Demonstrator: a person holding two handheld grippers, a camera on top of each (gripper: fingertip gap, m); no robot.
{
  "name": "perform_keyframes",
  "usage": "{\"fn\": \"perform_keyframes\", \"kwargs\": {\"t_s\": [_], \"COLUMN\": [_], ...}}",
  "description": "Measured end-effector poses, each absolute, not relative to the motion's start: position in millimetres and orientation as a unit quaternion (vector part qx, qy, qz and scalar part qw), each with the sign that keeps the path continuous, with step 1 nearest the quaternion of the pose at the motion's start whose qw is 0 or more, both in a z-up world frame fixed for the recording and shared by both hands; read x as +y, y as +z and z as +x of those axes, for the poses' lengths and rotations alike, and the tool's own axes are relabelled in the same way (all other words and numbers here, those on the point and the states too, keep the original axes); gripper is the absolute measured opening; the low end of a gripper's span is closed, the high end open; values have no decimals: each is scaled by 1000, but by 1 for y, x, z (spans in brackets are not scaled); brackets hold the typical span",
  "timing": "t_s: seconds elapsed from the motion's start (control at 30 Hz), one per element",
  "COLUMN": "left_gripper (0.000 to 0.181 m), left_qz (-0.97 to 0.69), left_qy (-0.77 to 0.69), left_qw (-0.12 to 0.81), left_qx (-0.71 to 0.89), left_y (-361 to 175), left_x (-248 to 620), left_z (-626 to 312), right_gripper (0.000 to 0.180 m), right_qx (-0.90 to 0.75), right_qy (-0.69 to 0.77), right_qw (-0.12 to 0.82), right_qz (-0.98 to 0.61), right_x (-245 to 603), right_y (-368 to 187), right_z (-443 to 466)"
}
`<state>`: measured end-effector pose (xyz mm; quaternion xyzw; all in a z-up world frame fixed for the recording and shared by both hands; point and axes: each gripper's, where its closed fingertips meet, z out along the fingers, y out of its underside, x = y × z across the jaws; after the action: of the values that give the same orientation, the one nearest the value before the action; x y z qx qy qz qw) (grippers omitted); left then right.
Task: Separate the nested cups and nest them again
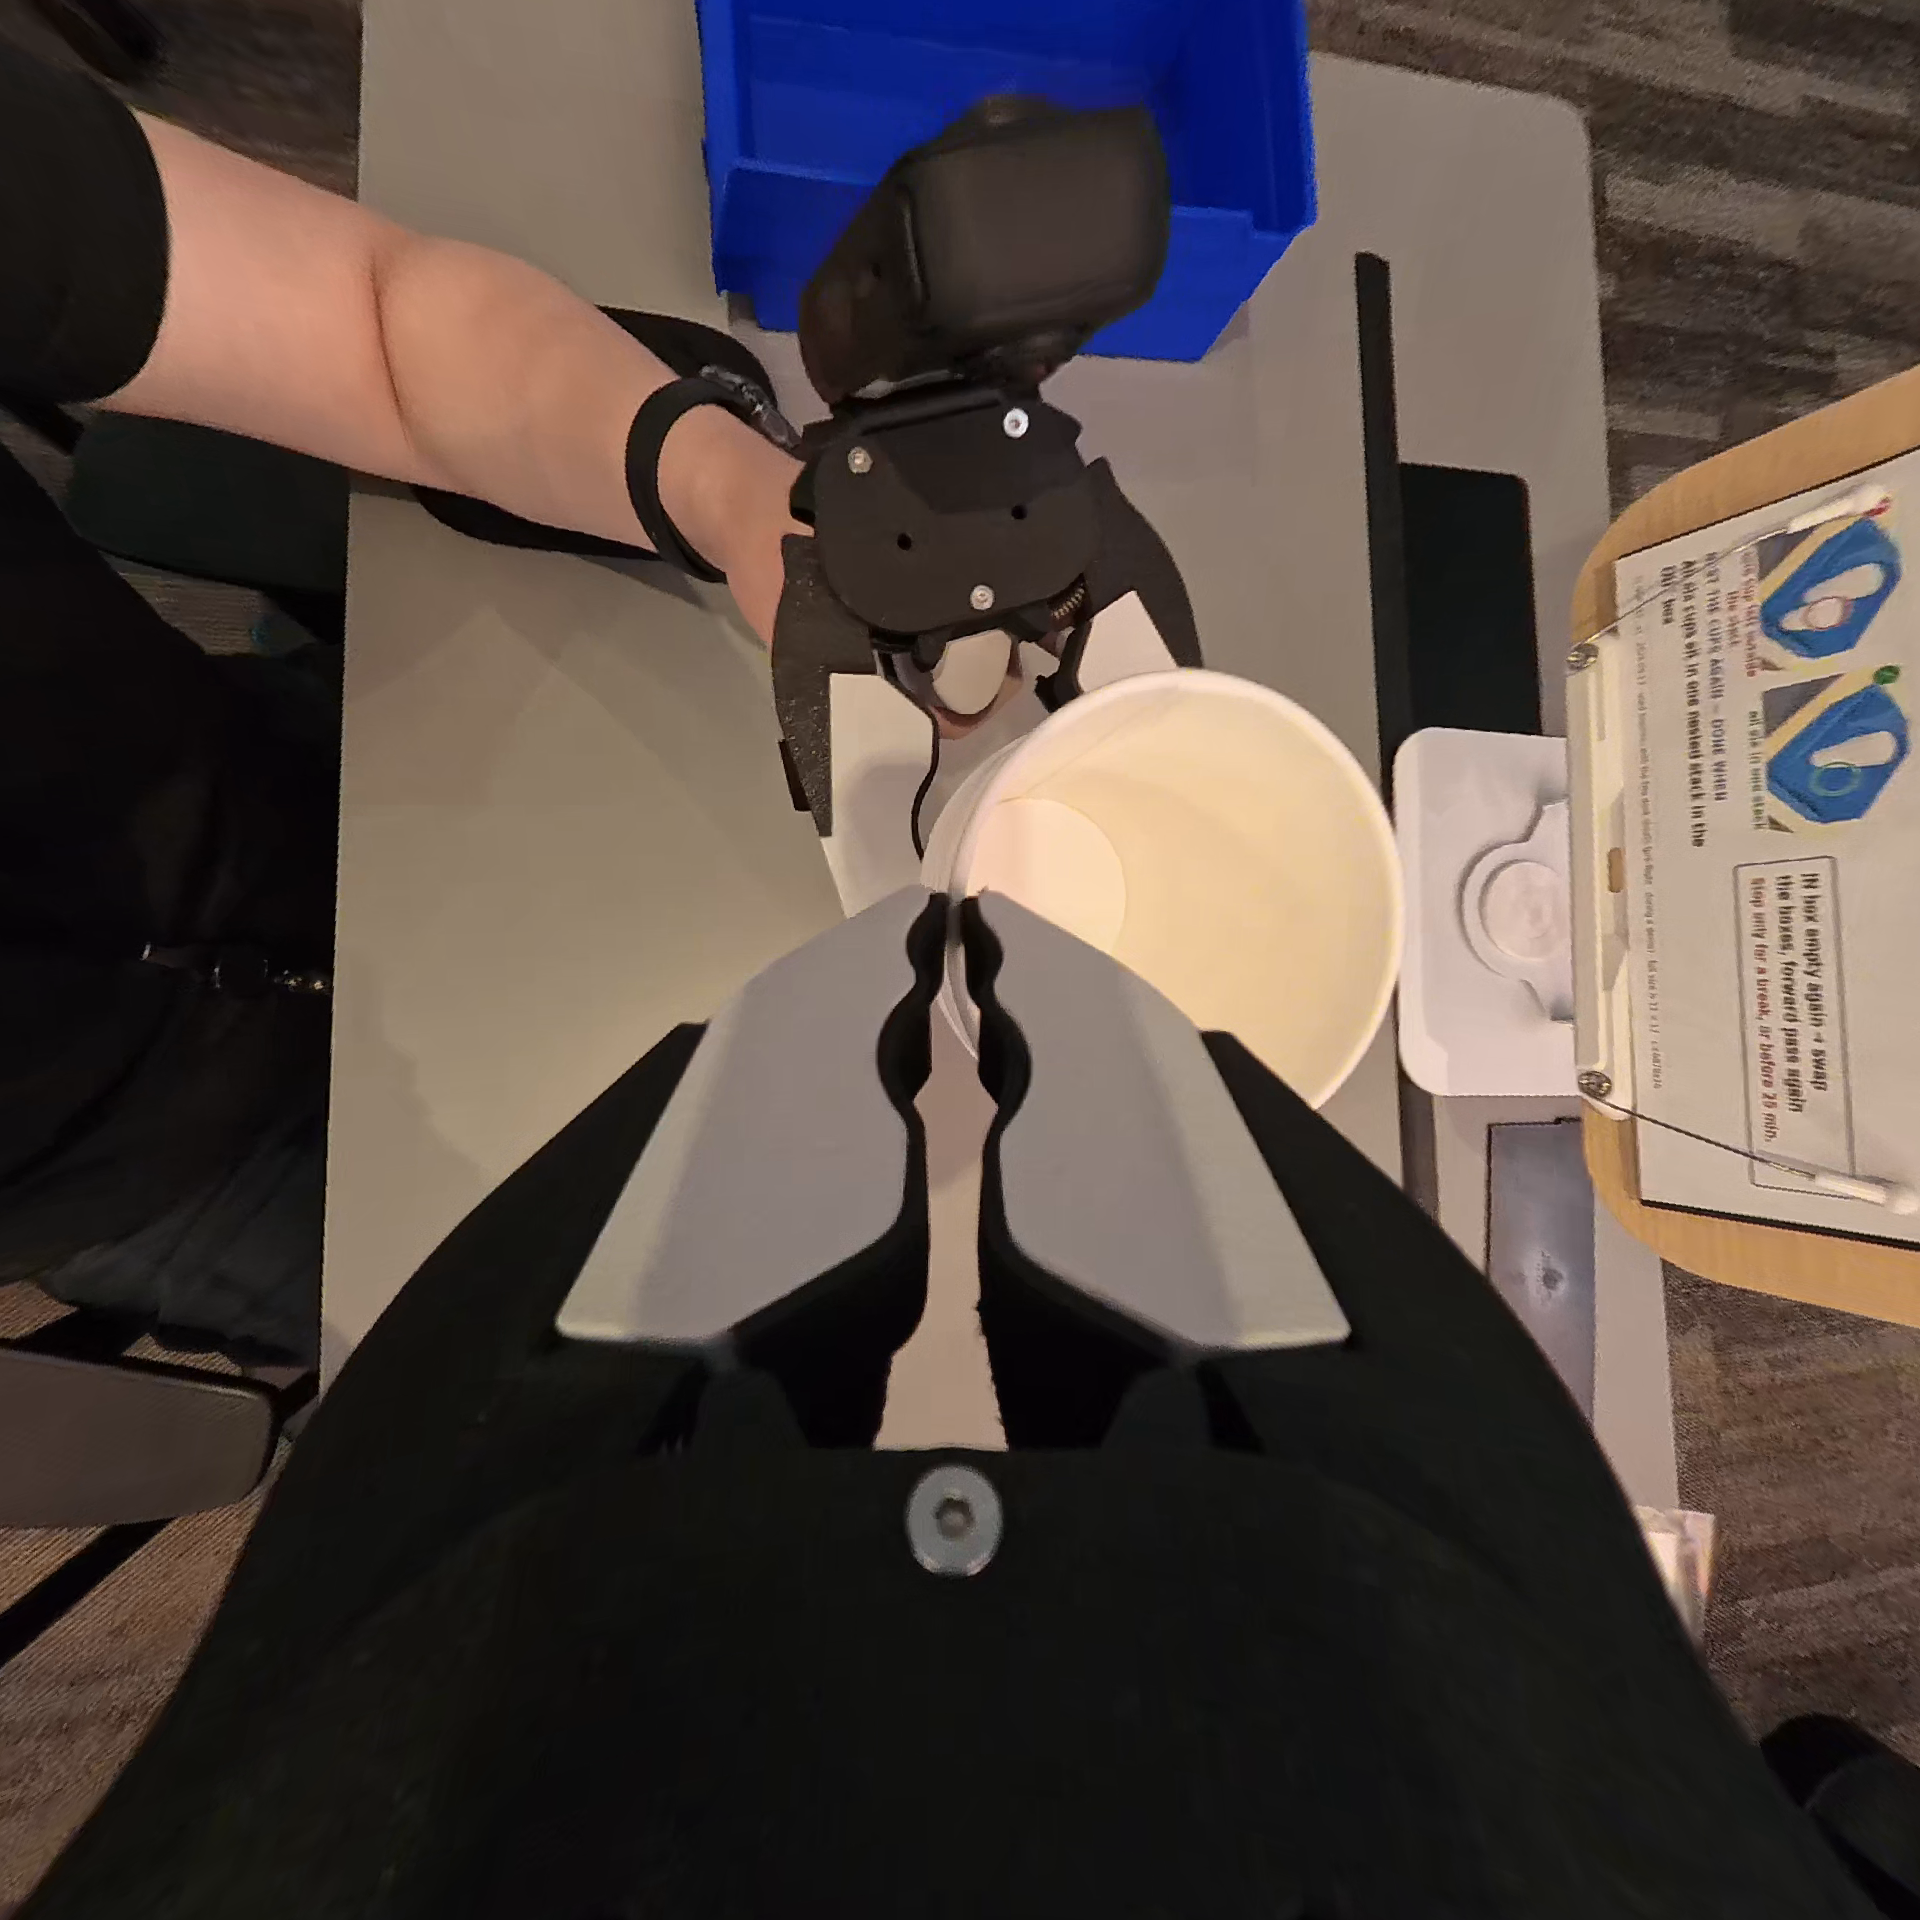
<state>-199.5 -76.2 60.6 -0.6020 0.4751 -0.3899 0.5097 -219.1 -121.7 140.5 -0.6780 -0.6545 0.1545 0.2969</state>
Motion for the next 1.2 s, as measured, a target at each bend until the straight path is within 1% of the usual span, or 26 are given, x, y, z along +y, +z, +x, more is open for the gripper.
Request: {"fn": "perform_keyframes", "kwargs": {"t_s": [0.23, 0.4, 0.63, 0.8, 1.0, 1.2], "left_gripper": [91, 91, 91, 91, 91, 91], "left_qz": [-610, -609, -608, -602, -589, -586], "left_qy": [-406, -430, -427, -428, -431, -437], "left_qw": [490, 473, 469, 479, 497, 505], "left_qx": [472, 469, 477, 475, 469, 459], "left_y": [50, 43, 37, 48, 67, 77], "left_x": [-77, -83, -88, -90, -91, -89], "left_z": [-193, -185, -179, -183, -192, -200], "right_gripper": [2, 2, 2, 2, 2, 2], "right_qx": [-625, -589, -522, -422, -277, -184], "right_qy": [152, 151, 125, 84, 16, -17], "right_qw": [370, 411, 439, 442, 405, 374], "right_qz": [-671, -679, -721, -787, -871, -909], "right_x": [-122, -127, -132, -121, -104, -85], "right_y": [185, 214, 226, 206, 148, 92], "right_z": [-205, -177, -105, -2, 132, 212]}}
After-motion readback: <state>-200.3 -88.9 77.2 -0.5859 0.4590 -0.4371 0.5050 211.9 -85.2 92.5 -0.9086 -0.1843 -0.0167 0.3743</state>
